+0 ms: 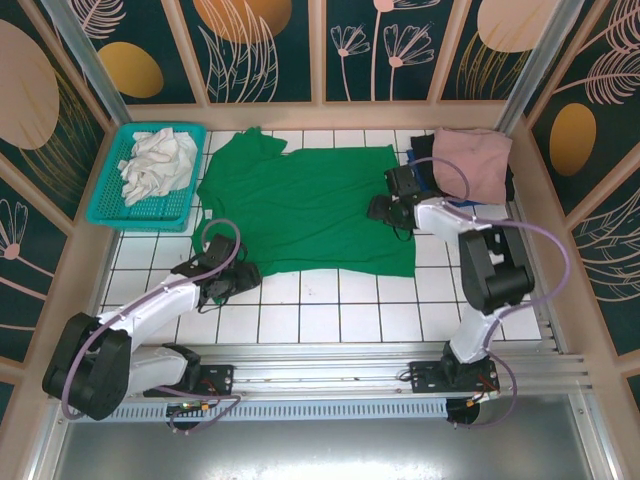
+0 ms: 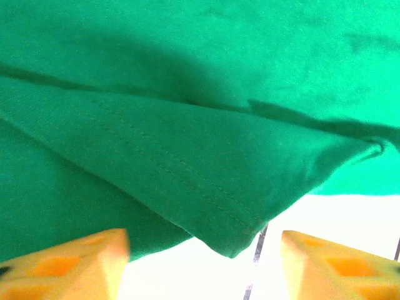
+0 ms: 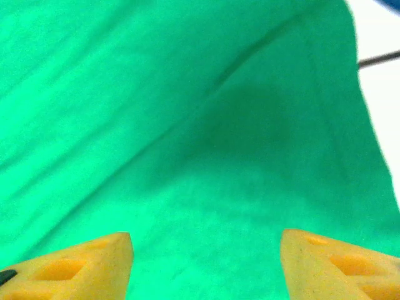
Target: Fold and stack the t-shirts
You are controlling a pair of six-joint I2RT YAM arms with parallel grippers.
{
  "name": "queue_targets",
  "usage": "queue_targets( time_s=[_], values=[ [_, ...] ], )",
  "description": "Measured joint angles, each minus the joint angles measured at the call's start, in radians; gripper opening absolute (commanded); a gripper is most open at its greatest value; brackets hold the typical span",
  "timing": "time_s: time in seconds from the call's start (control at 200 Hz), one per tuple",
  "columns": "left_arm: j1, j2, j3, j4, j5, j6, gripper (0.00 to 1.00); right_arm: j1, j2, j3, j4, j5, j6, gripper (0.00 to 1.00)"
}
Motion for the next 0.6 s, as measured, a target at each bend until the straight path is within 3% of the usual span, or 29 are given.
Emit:
queue_targets(
  time_s=[0.05,0.12,0.255,0.37,0.535,0.601],
  values=[
    [0.0,0.012,0.005,-0.009,-0.018,-0.012,0.75,0.021,-0.048,-0.052,0.018,-0.011,0.003,0.64],
    [0.0,0.052,0.021,-0.011,-0.031,-0.013,0.64,0.039,-0.098,-0.125,0.04,-0.03,0.008,0.64],
    [0.0,0.124,0.047,0.01,-0.029,-0.013,0.53,0.034,-0.13,-0.221,0.052,-0.033,0.024,0.64],
    [-0.006,0.139,0.059,0.019,-0.026,-0.013,0.47,0.032,-0.153,-0.257,0.053,-0.034,0.03,0.64],
    [-0.026,0.142,0.081,0.032,-0.026,-0.017,0.31,0.032,-0.182,-0.264,0.087,-0.034,0.03,0.64],
    [-0.034,0.152,0.086,0.046,-0.021,-0.017,0.3,0.032,-0.184,-0.267,0.103,-0.035,0.031,0.64]
  ],
)
